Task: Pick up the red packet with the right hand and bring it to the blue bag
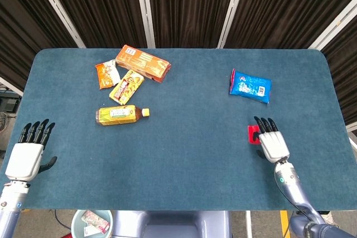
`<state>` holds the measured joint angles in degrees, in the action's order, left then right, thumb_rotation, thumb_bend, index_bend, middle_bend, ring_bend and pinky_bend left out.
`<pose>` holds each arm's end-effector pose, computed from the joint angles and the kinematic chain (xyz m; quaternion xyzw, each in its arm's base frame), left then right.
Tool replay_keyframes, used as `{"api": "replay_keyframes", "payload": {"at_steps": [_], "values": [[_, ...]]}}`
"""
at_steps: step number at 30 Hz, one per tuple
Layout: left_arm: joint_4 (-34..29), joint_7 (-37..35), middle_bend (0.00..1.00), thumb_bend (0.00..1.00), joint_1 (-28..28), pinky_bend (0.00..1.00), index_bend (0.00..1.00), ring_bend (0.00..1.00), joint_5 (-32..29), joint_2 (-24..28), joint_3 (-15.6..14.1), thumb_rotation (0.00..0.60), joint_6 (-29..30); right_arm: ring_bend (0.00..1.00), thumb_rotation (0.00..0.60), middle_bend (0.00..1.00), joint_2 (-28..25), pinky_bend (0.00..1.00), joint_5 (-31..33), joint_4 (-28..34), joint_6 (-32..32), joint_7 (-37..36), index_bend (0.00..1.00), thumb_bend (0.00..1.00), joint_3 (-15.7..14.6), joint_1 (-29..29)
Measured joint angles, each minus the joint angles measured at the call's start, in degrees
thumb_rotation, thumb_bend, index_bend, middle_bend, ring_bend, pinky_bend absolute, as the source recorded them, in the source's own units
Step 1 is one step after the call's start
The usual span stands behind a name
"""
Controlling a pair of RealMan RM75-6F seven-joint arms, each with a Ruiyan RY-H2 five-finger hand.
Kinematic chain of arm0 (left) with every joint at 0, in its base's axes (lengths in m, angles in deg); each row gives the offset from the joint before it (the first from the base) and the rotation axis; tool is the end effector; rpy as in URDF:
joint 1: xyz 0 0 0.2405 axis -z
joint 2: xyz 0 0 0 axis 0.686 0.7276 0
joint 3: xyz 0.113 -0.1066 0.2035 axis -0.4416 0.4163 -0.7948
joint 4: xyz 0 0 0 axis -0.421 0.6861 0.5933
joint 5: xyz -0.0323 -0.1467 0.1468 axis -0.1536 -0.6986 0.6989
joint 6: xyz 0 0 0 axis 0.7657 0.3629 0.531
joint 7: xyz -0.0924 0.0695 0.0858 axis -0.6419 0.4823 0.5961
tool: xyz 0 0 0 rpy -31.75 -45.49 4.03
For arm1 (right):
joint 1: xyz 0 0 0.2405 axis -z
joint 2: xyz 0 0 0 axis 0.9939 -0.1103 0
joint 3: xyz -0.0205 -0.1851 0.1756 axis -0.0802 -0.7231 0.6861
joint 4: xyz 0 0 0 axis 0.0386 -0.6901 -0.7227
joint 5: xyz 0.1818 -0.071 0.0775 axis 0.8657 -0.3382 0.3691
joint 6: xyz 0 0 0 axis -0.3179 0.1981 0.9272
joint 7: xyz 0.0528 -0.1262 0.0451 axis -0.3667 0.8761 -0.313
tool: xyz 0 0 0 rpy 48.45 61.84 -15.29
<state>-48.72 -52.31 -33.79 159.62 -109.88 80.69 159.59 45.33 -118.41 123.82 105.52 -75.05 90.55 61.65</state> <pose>-0.3070 0.2059 0.1082 -0.6580 -0.3287 -0.3130 0.6009 -0.3155 -0.2941 0.0135 0.7061 -0.3525 0.3021 0.5346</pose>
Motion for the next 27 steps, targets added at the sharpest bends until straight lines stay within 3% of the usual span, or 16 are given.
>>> {"api": "replay_keyframes", "payload": {"at_steps": [13,27], "values": [[0.76,1.13,0.0,0.23,1.18,0.0,0.0,0.0,-3.45,-0.63,1.12,0.6,-2.55,0.0,0.6,0.0,3.51,0.0,1.02,-7.29,-2.05,-3.07,0.49,0.21,0.22,-2.5],[1.23,2.11,0.0,0.23,1.87,0.0,0.0,0.0,-5.26,-1.19,1.56,0.6,-3.57,0.0,0.6,0.0,5.46,0.0,1.55,-11.1,-3.28,-5.87,0.52,0.3,-0.48,-3.38]]}}
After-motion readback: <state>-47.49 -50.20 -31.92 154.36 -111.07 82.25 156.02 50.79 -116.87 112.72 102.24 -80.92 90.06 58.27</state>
